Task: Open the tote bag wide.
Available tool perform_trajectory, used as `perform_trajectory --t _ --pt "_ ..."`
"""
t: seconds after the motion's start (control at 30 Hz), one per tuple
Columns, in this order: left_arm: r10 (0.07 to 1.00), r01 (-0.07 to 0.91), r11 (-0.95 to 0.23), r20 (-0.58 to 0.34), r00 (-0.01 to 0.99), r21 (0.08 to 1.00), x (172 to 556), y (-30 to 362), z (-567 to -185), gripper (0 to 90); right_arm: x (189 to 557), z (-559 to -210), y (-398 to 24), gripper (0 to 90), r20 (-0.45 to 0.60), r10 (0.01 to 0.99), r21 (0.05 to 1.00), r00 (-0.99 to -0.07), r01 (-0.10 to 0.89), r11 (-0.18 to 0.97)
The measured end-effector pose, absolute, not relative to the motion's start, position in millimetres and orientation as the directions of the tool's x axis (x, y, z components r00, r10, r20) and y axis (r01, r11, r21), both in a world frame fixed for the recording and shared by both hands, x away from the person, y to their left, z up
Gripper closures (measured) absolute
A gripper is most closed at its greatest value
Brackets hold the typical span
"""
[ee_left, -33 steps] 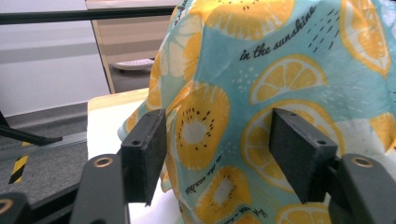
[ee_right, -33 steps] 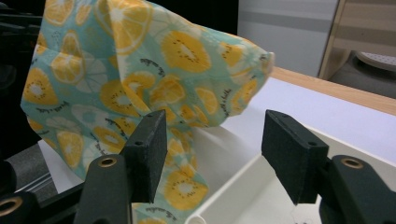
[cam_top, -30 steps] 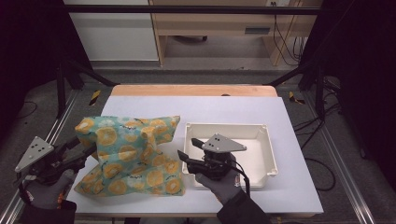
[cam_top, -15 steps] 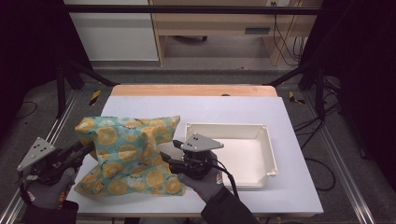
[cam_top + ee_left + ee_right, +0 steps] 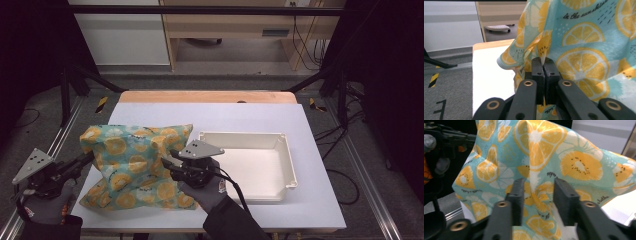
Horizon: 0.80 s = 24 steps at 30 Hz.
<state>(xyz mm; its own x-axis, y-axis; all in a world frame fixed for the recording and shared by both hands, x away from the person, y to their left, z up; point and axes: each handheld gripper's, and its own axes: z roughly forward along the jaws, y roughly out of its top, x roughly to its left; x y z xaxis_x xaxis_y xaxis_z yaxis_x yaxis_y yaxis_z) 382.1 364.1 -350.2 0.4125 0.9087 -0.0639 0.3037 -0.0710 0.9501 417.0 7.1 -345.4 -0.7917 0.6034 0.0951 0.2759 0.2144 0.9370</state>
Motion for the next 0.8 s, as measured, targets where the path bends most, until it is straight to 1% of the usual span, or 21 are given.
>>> perform_trajectory --t 0.13,0.27,0.53,0.67,0.8 --pt "0.909 0.296 -0.063 -0.068 0.412 0.953 379.9 366.0 -348.4 90.0 417.5 -342.5 8.5 81.6 0.077 0.604 0.940 -0.793 0.260 0.222" --pt "0.907 0.287 -0.054 -0.073 0.414 0.956 376.9 367.5 -346.3 90.0 417.7 -338.0 7.7 89.5 0.066 0.598 0.939 -0.799 0.252 0.233" --pt "0.901 0.266 -0.046 -0.075 0.428 0.963 363.7 371.1 -343.7 90.0 406.9 -326.6 2.4 90.0 0.057 0.571 0.952 -0.819 0.218 0.217" --pt "0.894 0.261 -0.052 -0.071 0.441 0.964 356.7 371.9 -345.0 90.0 397.3 -328.0 4.0 90.0 0.049 0.540 0.954 -0.840 0.200 0.224" --pt "0.893 0.277 -0.081 -0.054 0.448 0.957 351.5 367.8 -352.1 90.0 391.0 -334.9 5.0 90.0 0.057 0.521 0.949 -0.851 0.209 0.237"
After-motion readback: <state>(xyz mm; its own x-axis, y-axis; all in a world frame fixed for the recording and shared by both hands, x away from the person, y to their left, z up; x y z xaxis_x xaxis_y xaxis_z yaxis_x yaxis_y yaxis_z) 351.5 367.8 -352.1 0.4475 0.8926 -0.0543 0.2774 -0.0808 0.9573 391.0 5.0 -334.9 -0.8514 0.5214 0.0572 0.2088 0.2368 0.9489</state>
